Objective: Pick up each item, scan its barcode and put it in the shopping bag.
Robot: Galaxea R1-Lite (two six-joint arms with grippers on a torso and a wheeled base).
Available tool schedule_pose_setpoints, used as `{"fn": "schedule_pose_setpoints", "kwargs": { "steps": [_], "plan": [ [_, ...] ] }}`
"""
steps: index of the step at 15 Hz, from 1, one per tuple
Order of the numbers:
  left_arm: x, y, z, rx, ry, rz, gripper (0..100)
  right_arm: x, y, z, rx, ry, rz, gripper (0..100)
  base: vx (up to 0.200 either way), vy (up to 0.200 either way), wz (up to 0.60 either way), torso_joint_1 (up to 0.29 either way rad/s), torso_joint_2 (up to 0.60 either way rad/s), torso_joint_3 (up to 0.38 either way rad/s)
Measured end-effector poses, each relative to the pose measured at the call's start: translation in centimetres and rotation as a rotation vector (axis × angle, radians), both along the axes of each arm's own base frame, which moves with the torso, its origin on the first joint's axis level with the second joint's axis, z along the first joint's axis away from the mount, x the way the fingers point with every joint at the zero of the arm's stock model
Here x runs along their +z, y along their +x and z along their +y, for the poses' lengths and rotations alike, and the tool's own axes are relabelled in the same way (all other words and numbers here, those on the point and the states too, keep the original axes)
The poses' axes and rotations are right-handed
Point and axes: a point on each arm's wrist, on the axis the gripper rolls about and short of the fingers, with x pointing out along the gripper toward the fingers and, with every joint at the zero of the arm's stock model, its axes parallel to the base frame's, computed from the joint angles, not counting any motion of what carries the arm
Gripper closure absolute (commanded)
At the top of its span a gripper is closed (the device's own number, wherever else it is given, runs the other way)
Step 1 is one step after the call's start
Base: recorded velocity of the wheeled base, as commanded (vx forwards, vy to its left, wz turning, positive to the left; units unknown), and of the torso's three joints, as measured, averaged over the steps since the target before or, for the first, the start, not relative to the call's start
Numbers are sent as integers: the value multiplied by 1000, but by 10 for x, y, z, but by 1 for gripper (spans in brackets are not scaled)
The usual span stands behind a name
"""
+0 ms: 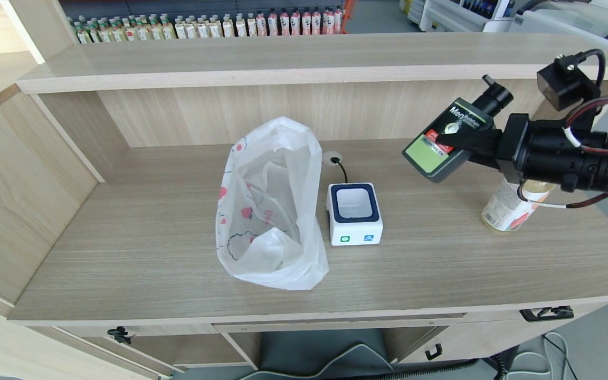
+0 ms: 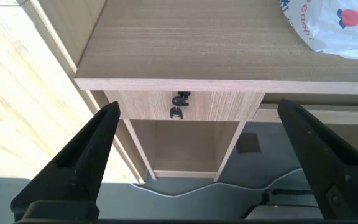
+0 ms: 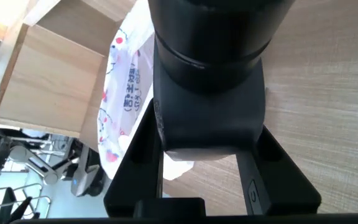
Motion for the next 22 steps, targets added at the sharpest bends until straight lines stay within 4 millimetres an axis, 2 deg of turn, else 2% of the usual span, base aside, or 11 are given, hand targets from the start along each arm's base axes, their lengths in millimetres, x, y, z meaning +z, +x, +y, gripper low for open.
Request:
{"fn": "schedule_pose_setpoints", "kwargs": {
  "steps": [4,8,12,15,22],
  "plan": [
    [0,0,0,0,2,0,0,-13,39,14,-3,-17,30,100,0,0,0,0,0,0],
    [0,0,0,0,2,0,0,-36,59,25,16,-34,96,100,0,0,0,0,0,0],
    [0,0,0,1,2,0,0,-53,71,29,20,-44,146,100,0,0,0,0,0,0],
    [0,0,0,0,2,0,0,-59,74,34,50,-41,163,100,0,0,0,0,0,0],
    [0,0,0,0,1,0,0,-63,74,67,142,-25,134,100,0,0,0,0,0,0]
  ]
}}
